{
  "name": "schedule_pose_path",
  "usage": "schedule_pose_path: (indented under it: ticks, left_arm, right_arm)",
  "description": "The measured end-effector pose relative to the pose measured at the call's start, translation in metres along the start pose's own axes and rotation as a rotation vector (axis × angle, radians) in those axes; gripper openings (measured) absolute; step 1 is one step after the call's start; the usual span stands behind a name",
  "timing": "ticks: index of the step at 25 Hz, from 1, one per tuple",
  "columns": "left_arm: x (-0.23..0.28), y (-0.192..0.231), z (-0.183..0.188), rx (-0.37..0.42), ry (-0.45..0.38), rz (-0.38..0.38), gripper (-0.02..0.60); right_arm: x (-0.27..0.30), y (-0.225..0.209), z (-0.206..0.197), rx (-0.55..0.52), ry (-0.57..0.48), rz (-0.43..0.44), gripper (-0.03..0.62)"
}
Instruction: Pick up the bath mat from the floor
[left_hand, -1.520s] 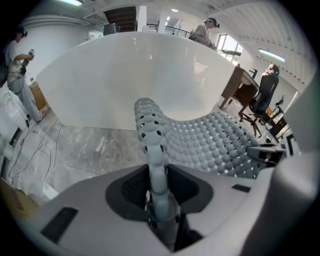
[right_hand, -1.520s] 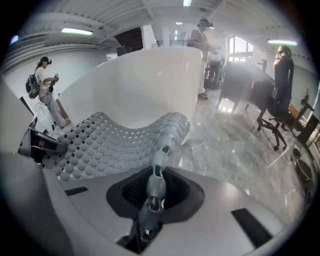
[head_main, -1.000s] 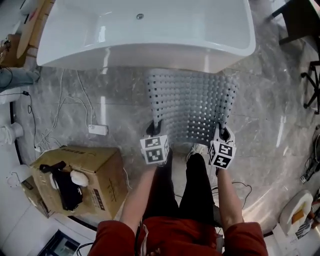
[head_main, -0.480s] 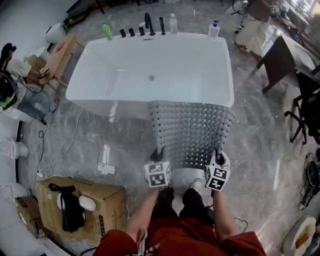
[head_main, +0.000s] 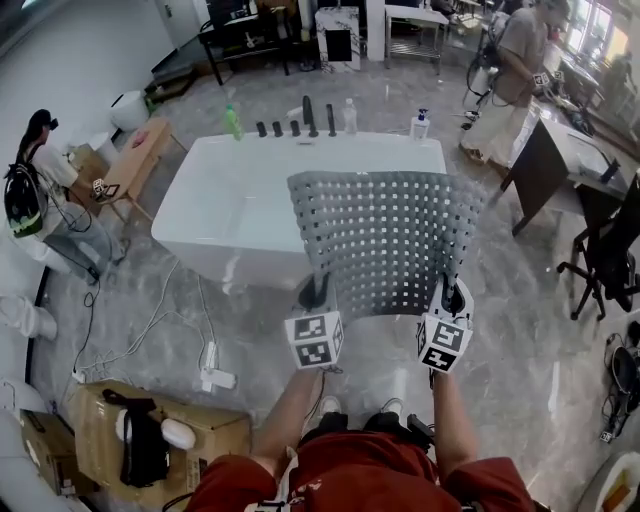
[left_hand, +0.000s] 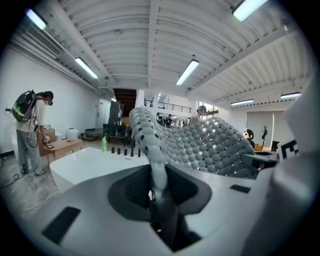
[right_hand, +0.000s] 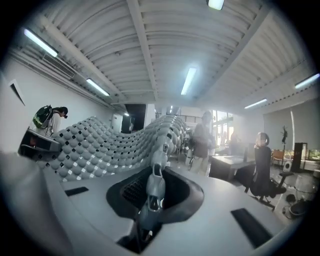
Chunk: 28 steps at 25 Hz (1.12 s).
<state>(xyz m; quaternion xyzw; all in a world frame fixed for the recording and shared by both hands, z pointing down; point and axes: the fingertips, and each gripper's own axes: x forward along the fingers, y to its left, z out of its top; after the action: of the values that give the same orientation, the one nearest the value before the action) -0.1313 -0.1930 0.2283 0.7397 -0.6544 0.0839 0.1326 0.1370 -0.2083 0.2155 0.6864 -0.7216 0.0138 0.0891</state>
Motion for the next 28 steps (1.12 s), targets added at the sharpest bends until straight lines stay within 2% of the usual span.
schedule_pose_path:
  ticks: [3, 8, 16, 19, 22, 28]
  left_arm:
    - [-0.006, -0.010, 0.053, 0.014, -0.099, 0.010, 0.091]
    - [-0.033, -0.007, 0.122, 0.062, -0.282, 0.023, 0.089]
    - [-0.094, -0.013, 0.205, 0.135, -0.559, 0.075, 0.087]
    - [-0.115, -0.012, 0.222, 0.143, -0.645, 0.088, 0.087]
    - [-0.132, -0.012, 0.229, 0.172, -0.708, 0.134, 0.087]
    - [-0.142, -0.008, 0.231, 0.185, -0.729, 0.154, 0.087]
  right_arm:
    - [0.000, -0.015, 0.053, 0.004, -0.109, -0.015, 0.051]
    - [-0.017, -0.016, 0.123, 0.014, -0.298, -0.058, 0.051]
    - [-0.057, -0.020, 0.208, 0.043, -0.549, -0.081, 0.051]
    - [-0.075, -0.019, 0.228, 0.040, -0.626, -0.093, 0.051]
    - [-0.090, -0.020, 0.237, 0.038, -0.677, -0.107, 0.051]
    - [-0.097, -0.018, 0.239, 0.044, -0.688, -0.100, 0.052]
